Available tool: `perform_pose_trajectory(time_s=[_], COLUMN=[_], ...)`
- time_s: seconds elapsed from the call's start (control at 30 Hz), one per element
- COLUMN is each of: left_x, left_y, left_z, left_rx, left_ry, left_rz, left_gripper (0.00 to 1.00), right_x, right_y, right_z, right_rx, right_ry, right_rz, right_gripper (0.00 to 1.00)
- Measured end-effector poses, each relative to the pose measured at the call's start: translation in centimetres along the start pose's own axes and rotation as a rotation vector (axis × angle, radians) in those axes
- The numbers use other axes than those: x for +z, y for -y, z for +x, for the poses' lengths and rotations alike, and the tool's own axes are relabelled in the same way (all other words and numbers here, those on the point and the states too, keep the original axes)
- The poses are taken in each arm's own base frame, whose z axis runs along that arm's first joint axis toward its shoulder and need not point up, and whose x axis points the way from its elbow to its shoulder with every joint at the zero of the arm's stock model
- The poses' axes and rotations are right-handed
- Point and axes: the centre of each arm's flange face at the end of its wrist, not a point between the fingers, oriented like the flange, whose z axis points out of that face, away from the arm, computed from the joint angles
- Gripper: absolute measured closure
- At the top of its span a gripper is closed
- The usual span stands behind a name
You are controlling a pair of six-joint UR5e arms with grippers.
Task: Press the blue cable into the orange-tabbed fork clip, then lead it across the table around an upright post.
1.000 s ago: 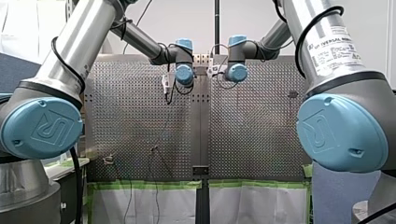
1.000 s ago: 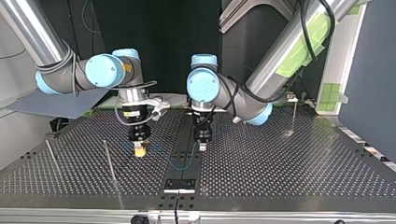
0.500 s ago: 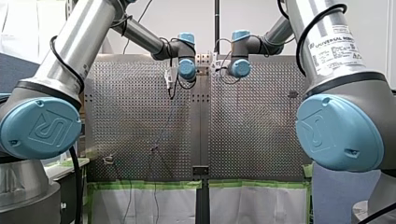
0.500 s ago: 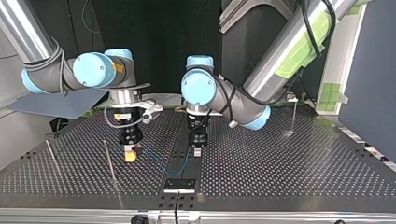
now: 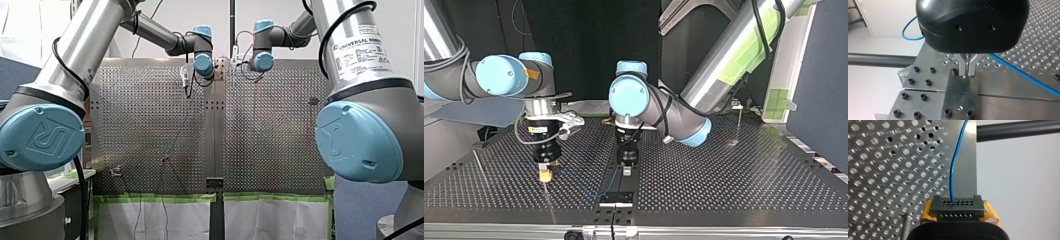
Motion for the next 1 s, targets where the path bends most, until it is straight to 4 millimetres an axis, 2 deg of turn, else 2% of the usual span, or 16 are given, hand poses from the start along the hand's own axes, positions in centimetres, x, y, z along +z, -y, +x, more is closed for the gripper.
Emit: perform_pose_trajectory(time_s=[0.23, 0.7, 0.87, 1.0], left_x=[0.2, 0.7, 0.8, 1.3], left_y=[0.5, 2.1, 2.5, 3.3], left_z=[-0.8, -4.3, -4.3, -3.3], left_rx=[-0.019, -0.117, -0.136, -0.135], left_ry=[0.011, 0.047, 0.045, 0.019], left_rz=[0.02, 0.08, 0.099, 0.109], left_gripper=[1.0, 1.0, 1.0, 1.0], right_x=[0.0, 0.1, 0.2, 0.3], right_y=[-1.2, -3.3, -4.2, -5.1], right_z=[1.3, 1.6, 1.7, 1.8], right_rx=[0.007, 0.013, 0.012, 0.011], right_ry=[-0.01, 0.0, 0.004, 0.007], right_rz=[-0.018, -0.048, -0.063, -0.075], right_gripper=[1.0, 1.0, 1.0, 1.0])
